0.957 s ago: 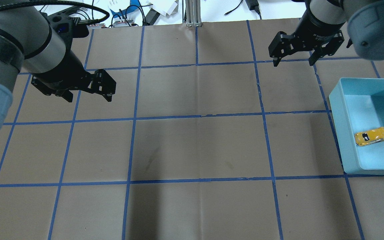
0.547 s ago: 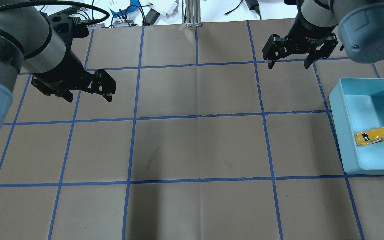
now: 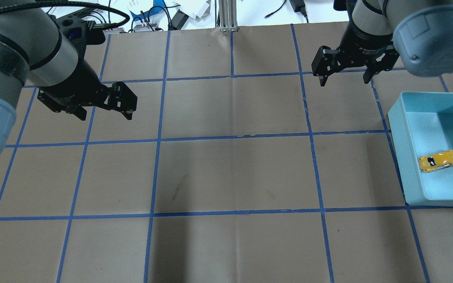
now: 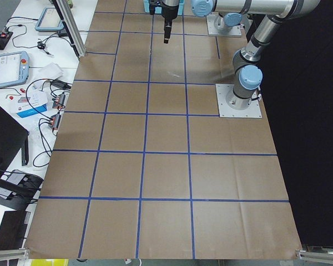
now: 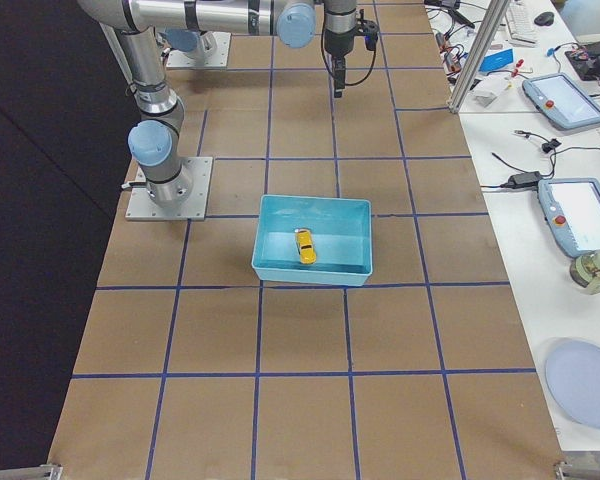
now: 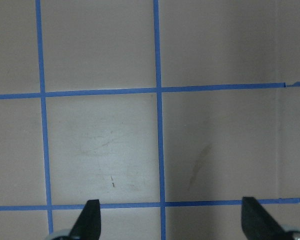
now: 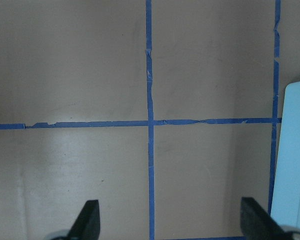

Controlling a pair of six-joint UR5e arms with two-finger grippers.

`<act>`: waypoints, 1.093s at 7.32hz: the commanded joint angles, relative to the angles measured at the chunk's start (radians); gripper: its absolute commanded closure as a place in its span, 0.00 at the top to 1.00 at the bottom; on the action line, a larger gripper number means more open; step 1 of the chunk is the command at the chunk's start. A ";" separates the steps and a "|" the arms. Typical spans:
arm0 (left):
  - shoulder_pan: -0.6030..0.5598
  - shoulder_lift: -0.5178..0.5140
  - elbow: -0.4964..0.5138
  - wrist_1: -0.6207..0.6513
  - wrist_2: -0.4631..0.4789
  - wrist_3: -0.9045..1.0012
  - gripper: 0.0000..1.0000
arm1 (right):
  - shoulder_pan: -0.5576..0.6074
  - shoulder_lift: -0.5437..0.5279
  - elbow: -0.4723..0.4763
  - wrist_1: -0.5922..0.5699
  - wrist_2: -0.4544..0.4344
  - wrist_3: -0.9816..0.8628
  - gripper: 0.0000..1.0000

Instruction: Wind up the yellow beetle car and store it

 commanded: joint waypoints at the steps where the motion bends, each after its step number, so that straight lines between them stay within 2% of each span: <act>1: 0.000 0.000 0.000 0.001 0.000 0.001 1.00 | 0.000 0.001 0.009 -0.001 -0.002 0.000 1.00; 8: 0.001 -0.002 0.000 0.007 0.002 -0.001 1.00 | -0.001 0.001 0.012 0.003 -0.031 -0.011 1.00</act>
